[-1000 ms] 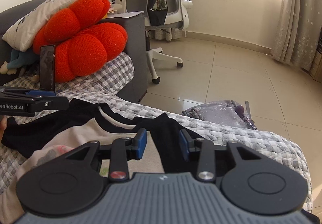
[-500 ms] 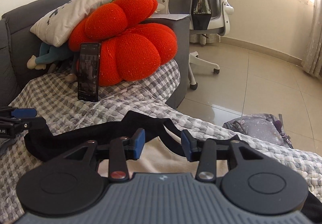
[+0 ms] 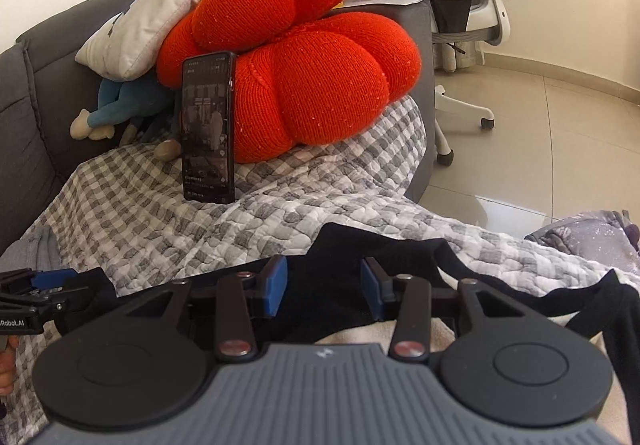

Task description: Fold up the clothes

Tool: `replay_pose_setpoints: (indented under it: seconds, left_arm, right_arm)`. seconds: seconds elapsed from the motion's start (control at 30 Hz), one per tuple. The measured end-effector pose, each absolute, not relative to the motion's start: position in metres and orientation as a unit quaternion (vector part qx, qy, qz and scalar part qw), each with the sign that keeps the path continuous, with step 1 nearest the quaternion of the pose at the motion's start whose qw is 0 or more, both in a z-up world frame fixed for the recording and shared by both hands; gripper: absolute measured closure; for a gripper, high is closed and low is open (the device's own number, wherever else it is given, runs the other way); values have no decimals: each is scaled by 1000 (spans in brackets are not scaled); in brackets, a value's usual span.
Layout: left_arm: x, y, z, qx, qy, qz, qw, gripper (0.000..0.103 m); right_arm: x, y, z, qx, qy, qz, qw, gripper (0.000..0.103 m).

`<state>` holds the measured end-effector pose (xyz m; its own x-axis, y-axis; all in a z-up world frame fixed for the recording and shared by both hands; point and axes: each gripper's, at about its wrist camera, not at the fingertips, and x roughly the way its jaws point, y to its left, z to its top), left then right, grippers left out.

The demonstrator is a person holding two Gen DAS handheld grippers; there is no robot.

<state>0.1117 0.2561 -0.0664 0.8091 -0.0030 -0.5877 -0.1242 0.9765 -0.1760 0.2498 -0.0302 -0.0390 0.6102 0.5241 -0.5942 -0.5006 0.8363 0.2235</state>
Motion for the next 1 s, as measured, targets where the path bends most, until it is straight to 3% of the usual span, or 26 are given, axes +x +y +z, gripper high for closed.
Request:
replay_pose_setpoints:
  seconds: [0.67,1.0]
  left_arm:
    - [99,251,-55,-77,318,38,944,25]
    - [103,271,-50,-138,323,54,935,26]
  right_arm:
    - [239,-51,-38,71,354,316,877,58]
    - [234,-43,-41,65,362,332,869,58]
